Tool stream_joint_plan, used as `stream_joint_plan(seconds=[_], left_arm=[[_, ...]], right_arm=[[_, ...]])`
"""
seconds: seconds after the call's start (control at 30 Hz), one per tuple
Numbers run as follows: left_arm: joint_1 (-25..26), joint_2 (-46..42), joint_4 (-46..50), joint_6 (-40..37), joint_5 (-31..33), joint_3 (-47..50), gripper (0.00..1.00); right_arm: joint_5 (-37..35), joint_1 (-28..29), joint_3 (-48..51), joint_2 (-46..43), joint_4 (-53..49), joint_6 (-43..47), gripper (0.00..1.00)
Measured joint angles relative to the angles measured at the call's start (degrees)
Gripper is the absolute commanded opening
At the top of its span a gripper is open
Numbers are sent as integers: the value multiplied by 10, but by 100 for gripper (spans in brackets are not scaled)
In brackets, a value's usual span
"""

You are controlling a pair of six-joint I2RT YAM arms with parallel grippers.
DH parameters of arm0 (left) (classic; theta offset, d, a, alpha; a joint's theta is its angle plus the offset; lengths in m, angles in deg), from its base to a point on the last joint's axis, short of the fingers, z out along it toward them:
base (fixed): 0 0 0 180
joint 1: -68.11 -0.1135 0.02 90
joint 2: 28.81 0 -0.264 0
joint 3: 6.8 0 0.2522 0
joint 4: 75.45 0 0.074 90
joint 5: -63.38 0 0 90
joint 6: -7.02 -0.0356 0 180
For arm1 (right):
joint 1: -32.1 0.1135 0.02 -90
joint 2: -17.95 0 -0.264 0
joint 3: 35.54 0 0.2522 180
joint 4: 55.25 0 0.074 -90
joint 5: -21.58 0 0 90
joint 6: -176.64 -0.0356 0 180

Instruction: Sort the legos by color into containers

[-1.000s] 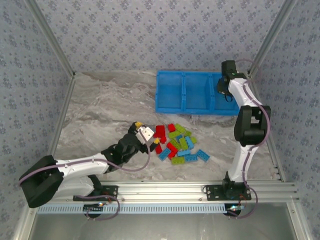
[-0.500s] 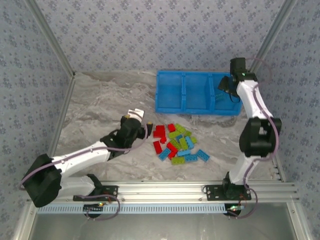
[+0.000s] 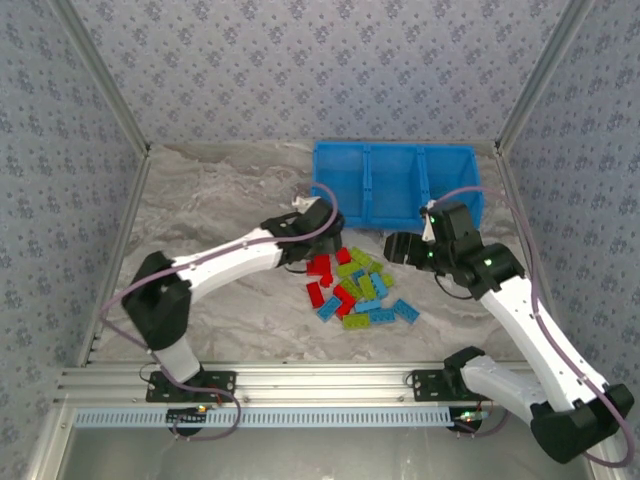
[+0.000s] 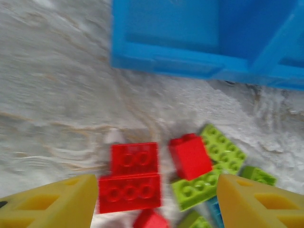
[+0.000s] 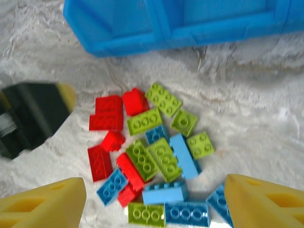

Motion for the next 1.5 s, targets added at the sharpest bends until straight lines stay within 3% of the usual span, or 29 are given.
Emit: stream_joint_plan(seconds=[0.23,0.57,0.7,0.87,1.0,1.27,1.4,1.5], left_arm=[[25,139,45,71,-15,-118,67],[23,218,64,82,-42,-160,58],[23,236,71,81,-42,-178,52],[23,250,74,79,-43,-187,38],[23,246,76,70,-49,-187,31],[15,156,82,18,-22,-190,30],[-25,161,88,-31,0,-276,29],[-68,225,88,-74,11,-393,28]], right_arm=[[-5,27,33,-37,-49,-26,83],[-7,28,35,-36,-61,-31,86],[-7,28,35,-36,-65,-31,86],[-7,30,35,-36,-69,-32,87],[-6,32,35,-38,-70,-35,87],[-14,33,35,-68,-70,-51,88],[-22,33,35,-79,-70,-57,88],[-26,33,35,-86,-71,-64,88]])
